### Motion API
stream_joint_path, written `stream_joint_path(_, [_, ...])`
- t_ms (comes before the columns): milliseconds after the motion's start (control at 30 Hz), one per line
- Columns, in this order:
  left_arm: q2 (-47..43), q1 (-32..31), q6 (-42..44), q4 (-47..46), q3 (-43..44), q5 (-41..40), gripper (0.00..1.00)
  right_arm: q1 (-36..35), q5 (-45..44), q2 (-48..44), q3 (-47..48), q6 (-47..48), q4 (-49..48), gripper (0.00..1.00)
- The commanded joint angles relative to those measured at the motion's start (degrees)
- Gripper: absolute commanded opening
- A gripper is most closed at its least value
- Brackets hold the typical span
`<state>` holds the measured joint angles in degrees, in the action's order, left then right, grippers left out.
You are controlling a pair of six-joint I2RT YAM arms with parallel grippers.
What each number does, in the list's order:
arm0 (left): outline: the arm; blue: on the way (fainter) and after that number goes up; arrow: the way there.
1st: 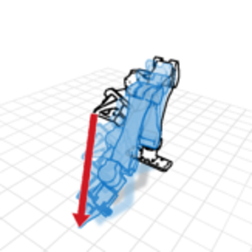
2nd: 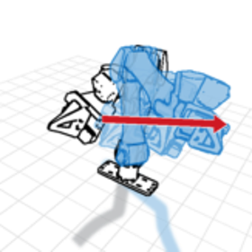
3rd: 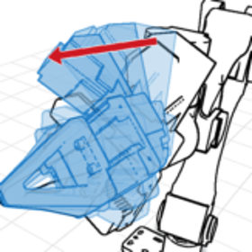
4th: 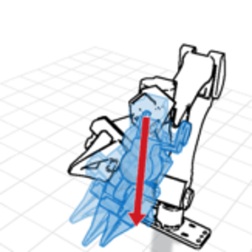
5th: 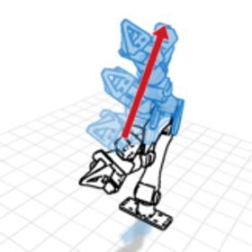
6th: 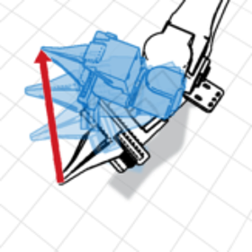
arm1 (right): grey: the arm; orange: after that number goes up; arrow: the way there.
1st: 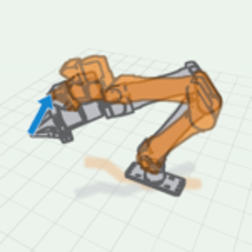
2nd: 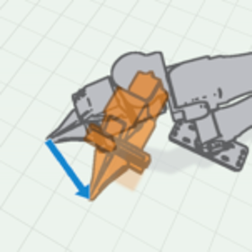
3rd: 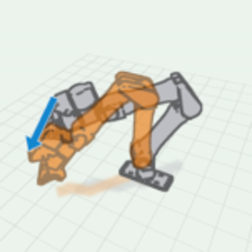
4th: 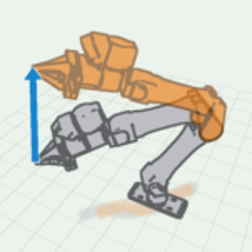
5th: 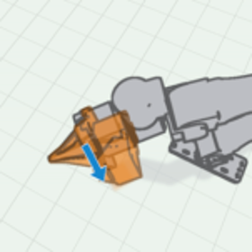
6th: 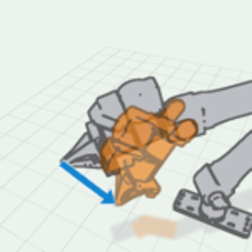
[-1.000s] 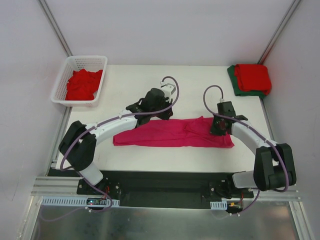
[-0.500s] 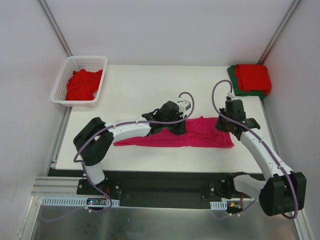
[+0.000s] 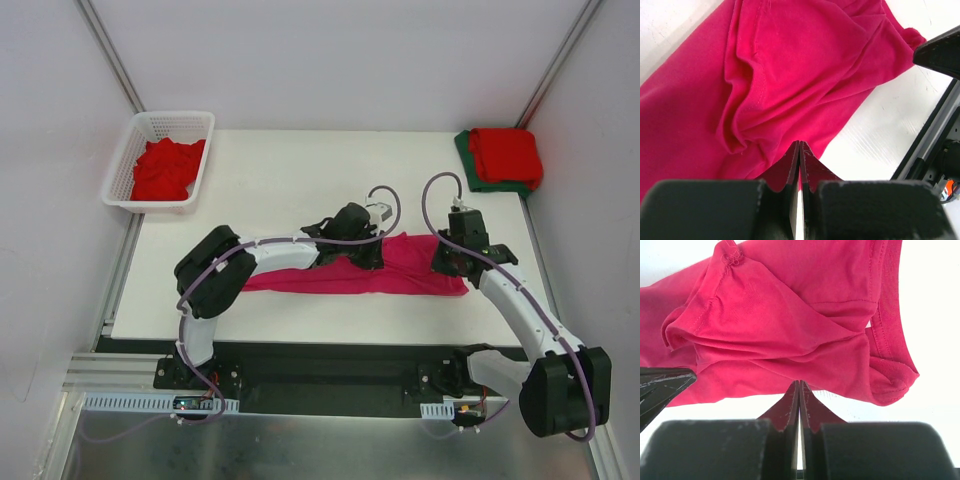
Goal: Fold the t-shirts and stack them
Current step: Fold the other side of the tshirt into a rectangle
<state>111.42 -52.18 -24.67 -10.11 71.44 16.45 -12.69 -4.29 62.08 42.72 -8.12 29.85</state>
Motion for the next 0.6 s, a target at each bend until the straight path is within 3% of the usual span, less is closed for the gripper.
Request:
stream_joint_path(0, [1.96, -0.46, 1.11, -1.93, 2.91, -1.06, 0.0, -0.32, -0.8, 0.76, 0.26, -0.32, -0.31, 0.01])
stream_joint_path(300, [4.86, 2.08, 3.57, -0.53, 4.23, -3.35, 0.0, -0.32, -0.71, 2.07, -0.09, -0.23, -1.02, 0.02])
stream_joint_path(567, [2.32, 6.13, 4.8, -0.17, 1.95, -3.53, 0.0, -0.23, -0.1, 3.57, -0.44, -0.49, -2.16, 0.01])
